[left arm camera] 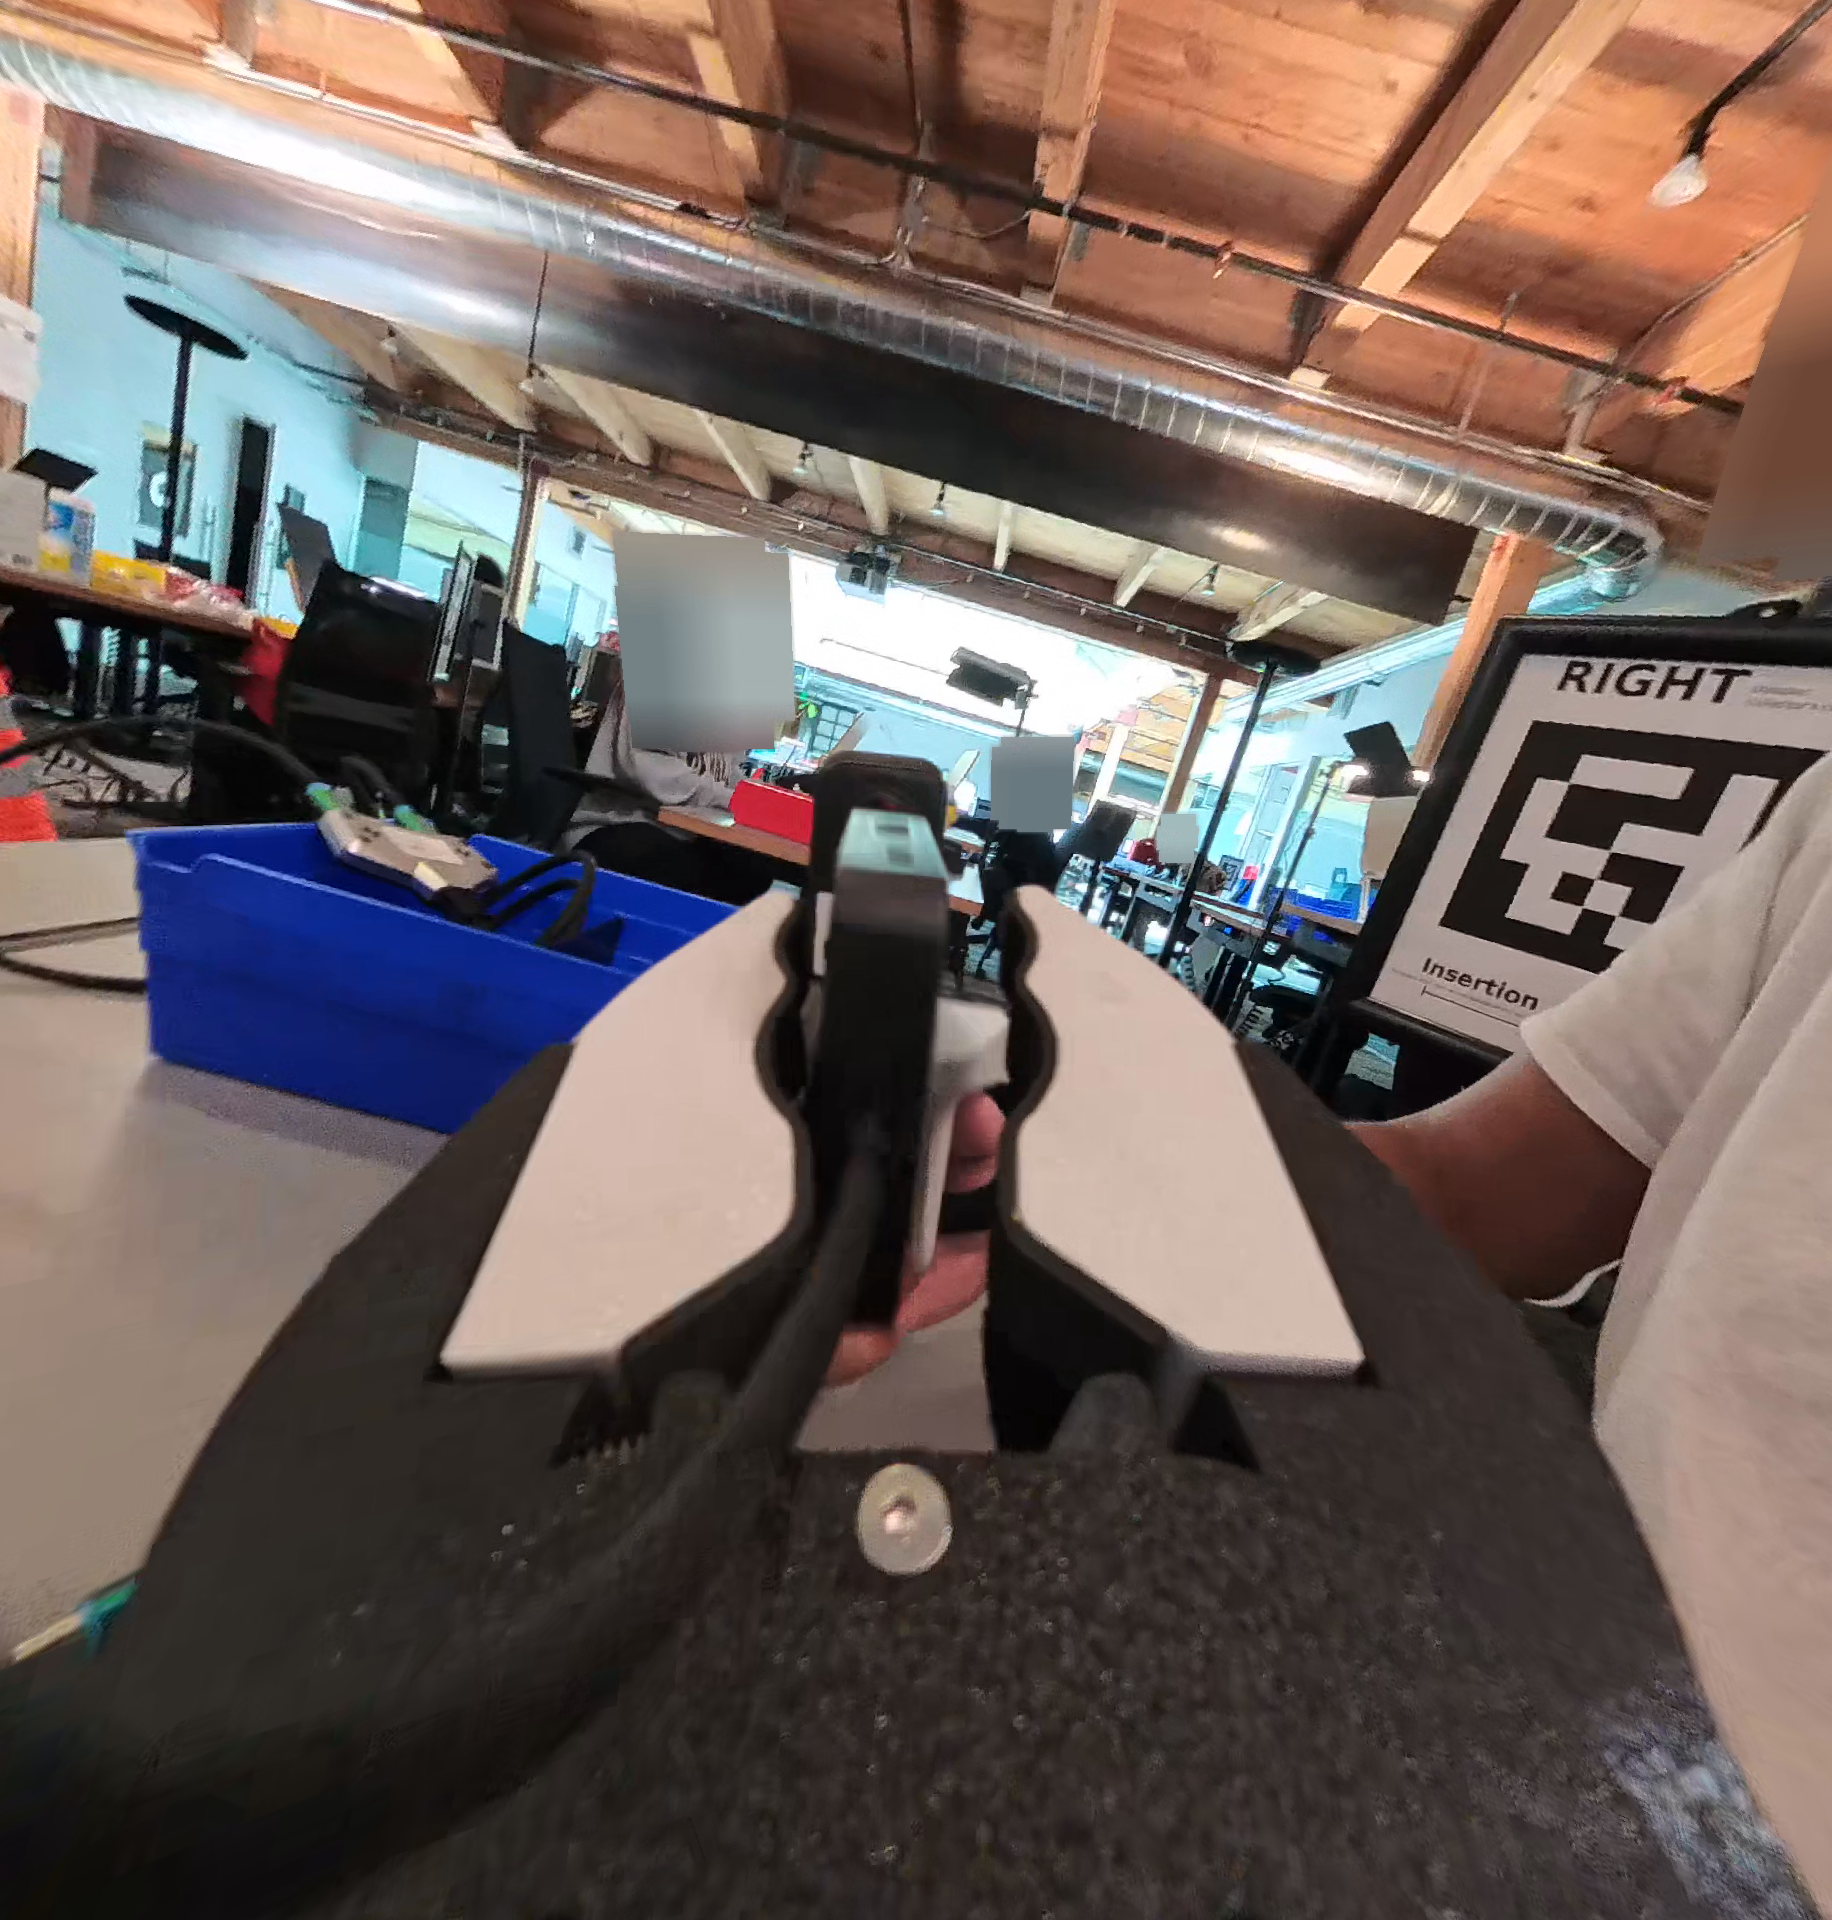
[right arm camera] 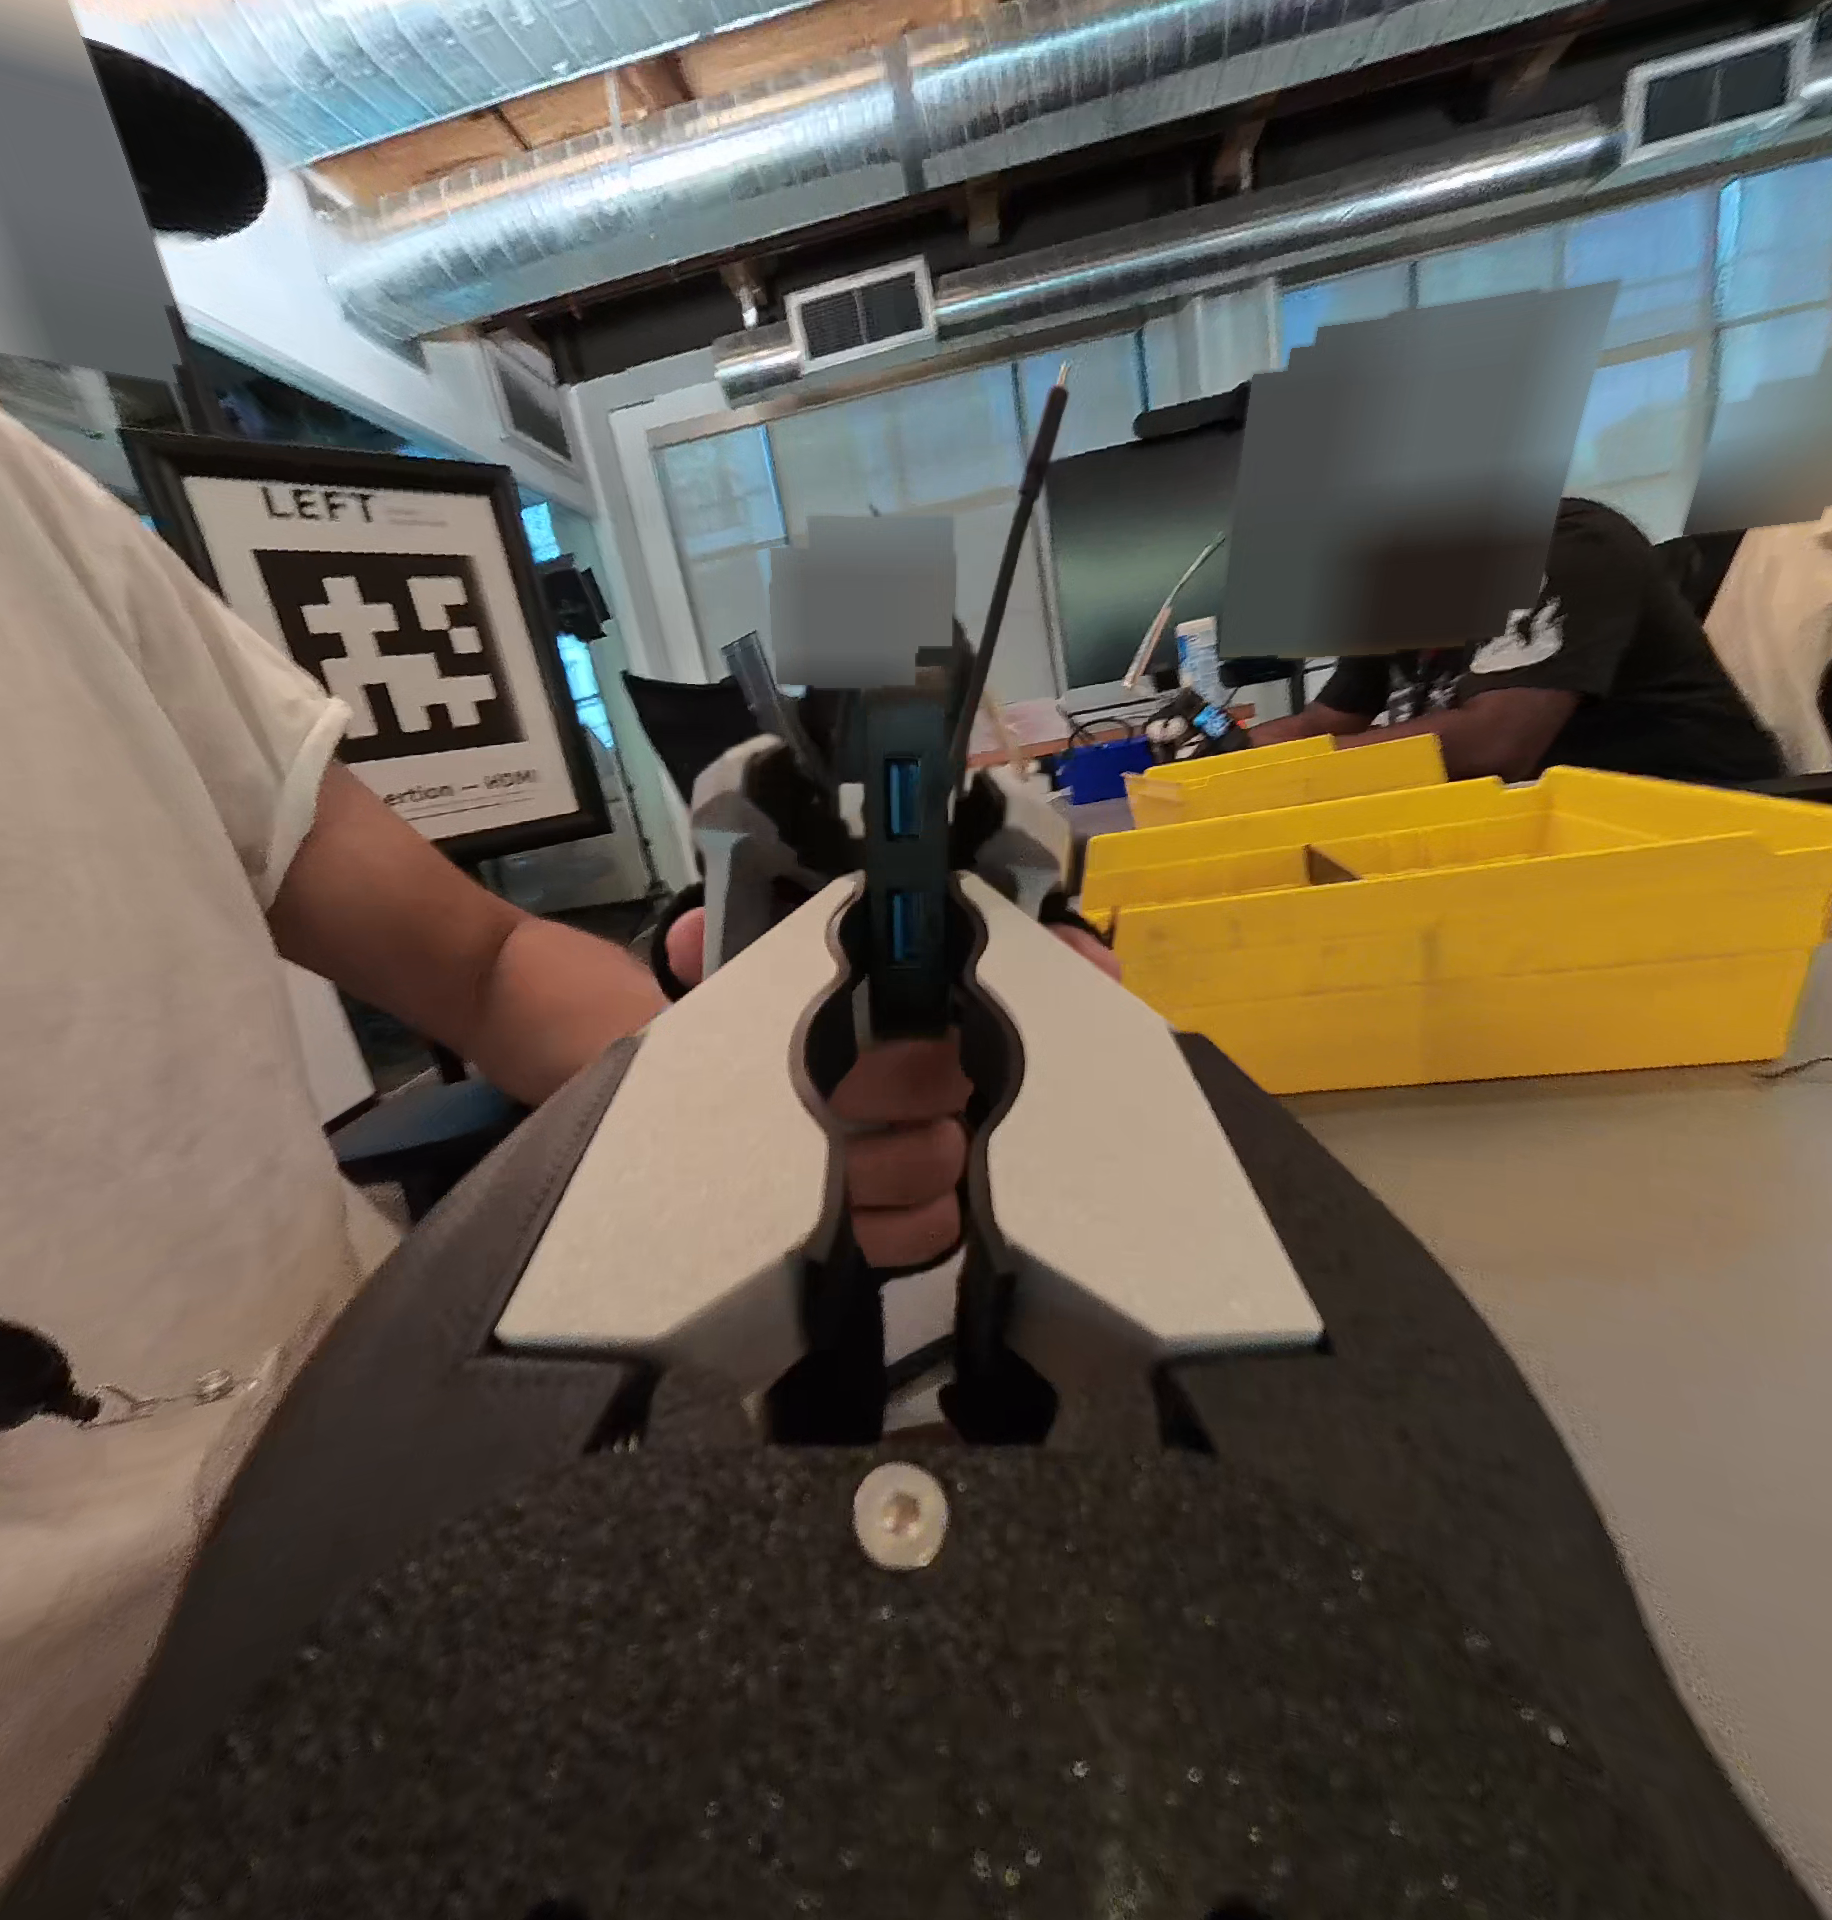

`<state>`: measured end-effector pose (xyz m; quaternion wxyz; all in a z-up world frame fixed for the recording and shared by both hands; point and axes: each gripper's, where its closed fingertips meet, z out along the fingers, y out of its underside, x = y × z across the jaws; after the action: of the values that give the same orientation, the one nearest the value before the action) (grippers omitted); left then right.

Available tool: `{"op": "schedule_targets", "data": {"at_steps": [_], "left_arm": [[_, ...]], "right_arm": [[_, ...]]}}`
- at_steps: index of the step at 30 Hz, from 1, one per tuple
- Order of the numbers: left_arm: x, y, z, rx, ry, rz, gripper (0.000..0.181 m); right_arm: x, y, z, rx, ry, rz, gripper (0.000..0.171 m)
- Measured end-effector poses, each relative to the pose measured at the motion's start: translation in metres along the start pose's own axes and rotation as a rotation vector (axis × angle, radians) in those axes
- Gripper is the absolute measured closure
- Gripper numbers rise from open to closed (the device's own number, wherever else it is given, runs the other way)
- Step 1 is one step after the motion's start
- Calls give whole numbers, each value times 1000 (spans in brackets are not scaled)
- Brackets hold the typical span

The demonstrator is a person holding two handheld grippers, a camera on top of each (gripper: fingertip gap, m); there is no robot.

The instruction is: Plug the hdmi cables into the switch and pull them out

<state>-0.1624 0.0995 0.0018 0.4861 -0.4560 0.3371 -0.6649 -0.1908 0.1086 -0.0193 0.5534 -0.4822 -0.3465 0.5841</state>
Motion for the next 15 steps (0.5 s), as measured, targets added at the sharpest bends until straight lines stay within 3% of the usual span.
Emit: {"op": "schedule_targets", "data": {"at_steps": [3, 12, 15], "left_arm": [[5, -13, -3, 62, -5, 56, 167], [2, 7, -13, -183, -24, 189, 168], [3, 8, -13, -194, -18, 197, 168]], "right_arm": [[-10, 10, 8, -46, -33, -13, 158], [-9, 16, 4, -126, -32, -37, 159], [-11, 19, 4, -145, -30, -48, 159]]}}
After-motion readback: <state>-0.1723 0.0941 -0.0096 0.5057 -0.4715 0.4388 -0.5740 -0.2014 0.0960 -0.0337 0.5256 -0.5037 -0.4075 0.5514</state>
